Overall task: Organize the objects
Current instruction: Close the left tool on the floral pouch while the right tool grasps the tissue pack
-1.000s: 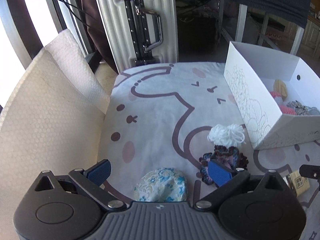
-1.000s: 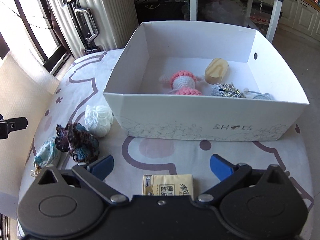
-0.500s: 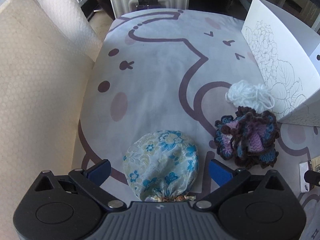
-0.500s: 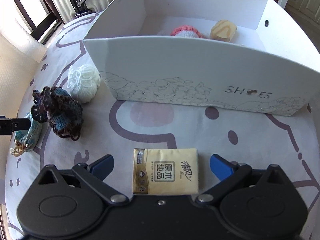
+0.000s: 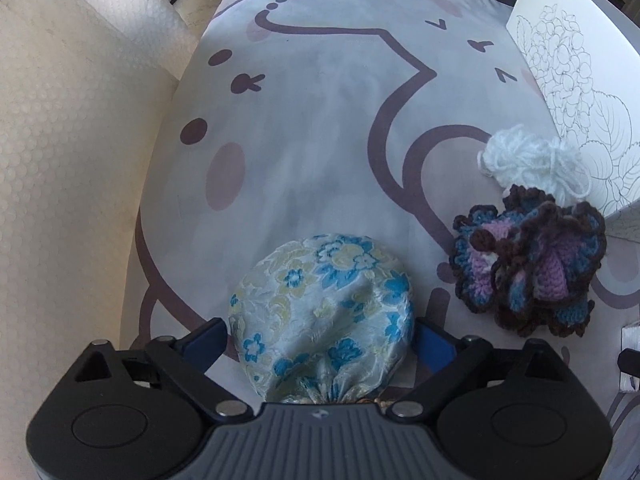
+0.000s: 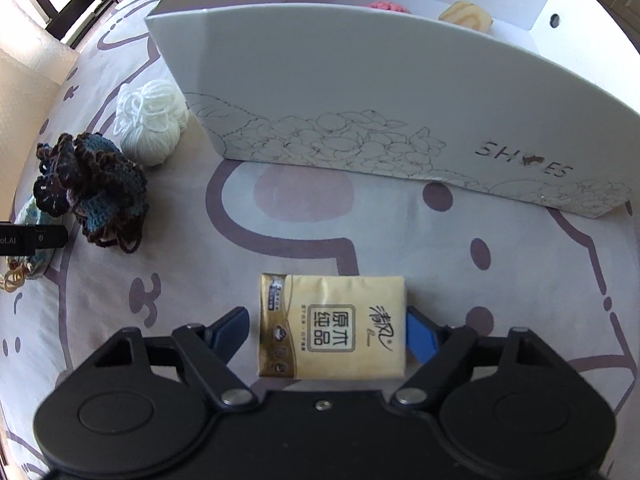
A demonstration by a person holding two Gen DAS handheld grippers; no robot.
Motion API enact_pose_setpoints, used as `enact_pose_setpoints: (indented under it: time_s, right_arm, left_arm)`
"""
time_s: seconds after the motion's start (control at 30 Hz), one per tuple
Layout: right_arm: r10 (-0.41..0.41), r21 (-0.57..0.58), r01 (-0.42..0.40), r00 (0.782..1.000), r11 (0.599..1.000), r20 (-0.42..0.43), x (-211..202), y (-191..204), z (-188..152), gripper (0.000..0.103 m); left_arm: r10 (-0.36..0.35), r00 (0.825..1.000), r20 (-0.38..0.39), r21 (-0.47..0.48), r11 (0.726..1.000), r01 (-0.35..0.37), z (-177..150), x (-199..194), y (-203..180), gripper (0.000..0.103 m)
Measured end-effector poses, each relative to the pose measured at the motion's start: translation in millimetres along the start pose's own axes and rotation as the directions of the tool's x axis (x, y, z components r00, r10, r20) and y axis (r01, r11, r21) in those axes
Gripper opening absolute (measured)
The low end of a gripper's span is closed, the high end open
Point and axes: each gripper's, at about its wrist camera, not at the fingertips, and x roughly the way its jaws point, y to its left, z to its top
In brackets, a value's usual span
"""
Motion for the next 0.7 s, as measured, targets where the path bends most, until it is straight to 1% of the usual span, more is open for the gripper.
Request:
enact_pose_setpoints:
  time_s: [0.03,0.1,0.17,0.23,0.3,0.53,0.63,0.7]
  right_arm:
    - [0.000,-0.005,0.000,1.000,1.000,0.001,-1,0,0,0.075]
    - [0.008,-0.018,-0.008,1.000,1.000,0.000,-2,1,0,0.074]
    - [0.013,-0.034,-0.013,1.000,0.999,0.001,-3,2,-1,0.074]
    - [0.015,-0.040,-0.015,1.000,0.999,0.014,-6,2,-2,0.074]
    - [0.026,-0.040,-0.025,0.999,0.999,0.029,-11,2,-1,0.074]
    - [0.059,-0.005,-0.059,0.992,0.998,0.114,-40,-7,6,0.074]
    - [0.068,0.010,-0.070,0.985,0.997,0.156,-54,-10,9,0.074]
    - [0.077,0.024,-0.083,0.979,0.996,0.187,-64,-15,11,0.074]
  left_arm:
    - [-0.010,1.000,-0.006,-0.014,1.000,0.009,1,1,2,0.092]
    - [-0.024,1.000,-0.007,-0.042,0.999,0.024,2,0,6,0.085]
    - [-0.029,1.000,-0.007,-0.059,0.998,0.028,2,-1,7,0.084]
    - [-0.026,1.000,-0.003,-0.050,0.998,0.026,2,-3,7,0.084]
    - [-0.010,1.000,0.011,-0.051,0.999,0.010,2,-7,8,0.084]
    - [0.024,0.994,0.108,-0.101,0.995,-0.013,2,-42,17,0.084]
    - [0.034,0.987,0.155,-0.111,0.994,-0.016,-1,-61,19,0.084]
    - [0.046,0.980,0.195,-0.107,0.994,-0.025,-2,-76,16,0.084]
